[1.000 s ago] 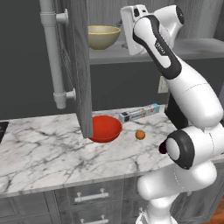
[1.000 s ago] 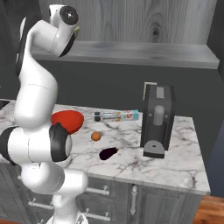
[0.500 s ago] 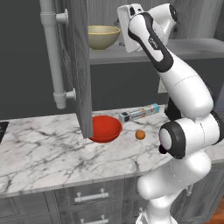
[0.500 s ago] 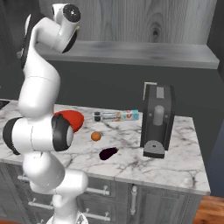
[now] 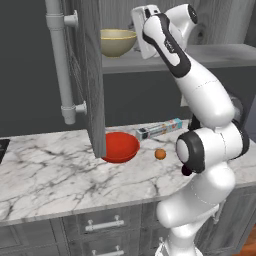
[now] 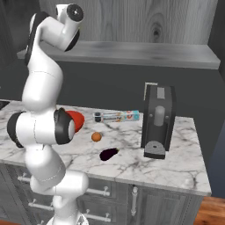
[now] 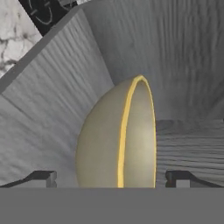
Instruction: Pick both bowls and place them on the counter. Then place the tangerine in one bowl and place the eggplant in the other bowl.
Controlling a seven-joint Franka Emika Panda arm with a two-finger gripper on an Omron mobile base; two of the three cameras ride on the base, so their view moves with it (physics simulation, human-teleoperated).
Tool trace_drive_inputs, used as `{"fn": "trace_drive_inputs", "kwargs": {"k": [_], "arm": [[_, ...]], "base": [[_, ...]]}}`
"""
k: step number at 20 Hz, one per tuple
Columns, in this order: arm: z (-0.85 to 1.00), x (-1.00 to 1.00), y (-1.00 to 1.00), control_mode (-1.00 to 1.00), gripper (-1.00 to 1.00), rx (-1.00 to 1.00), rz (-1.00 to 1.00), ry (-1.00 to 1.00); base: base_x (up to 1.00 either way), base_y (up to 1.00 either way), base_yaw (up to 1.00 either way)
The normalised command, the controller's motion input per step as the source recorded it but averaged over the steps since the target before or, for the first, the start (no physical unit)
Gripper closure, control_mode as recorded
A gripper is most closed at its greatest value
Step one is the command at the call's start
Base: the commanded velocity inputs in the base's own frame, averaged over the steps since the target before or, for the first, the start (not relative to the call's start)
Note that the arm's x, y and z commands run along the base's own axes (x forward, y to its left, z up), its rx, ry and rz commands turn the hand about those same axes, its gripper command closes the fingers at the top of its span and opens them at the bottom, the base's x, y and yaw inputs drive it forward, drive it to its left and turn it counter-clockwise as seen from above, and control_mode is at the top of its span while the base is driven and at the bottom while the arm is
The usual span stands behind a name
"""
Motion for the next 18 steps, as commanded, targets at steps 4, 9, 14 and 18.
{"fn": "trace_drive_inputs", "kwargs": {"k": [4,9,14,18], "arm": [[-0.1,0.25,0.06,-1.0,-1.0,-0.02,0.0,0.0],[-0.1,0.19,0.16,-1.0,-1.0,-0.04,0.0,0.01],[-0.13,0.15,0.18,-1.0,-1.0,-0.04,0.0,0.01],[-0.17,0.07,0.15,-1.0,1.0,-0.05,0.0,0.01]], "base": [[0.0,0.0,0.0],[0.0,0.0,0.0],[0.0,0.0,0.0],[0.0,0.0,0.0]]}}
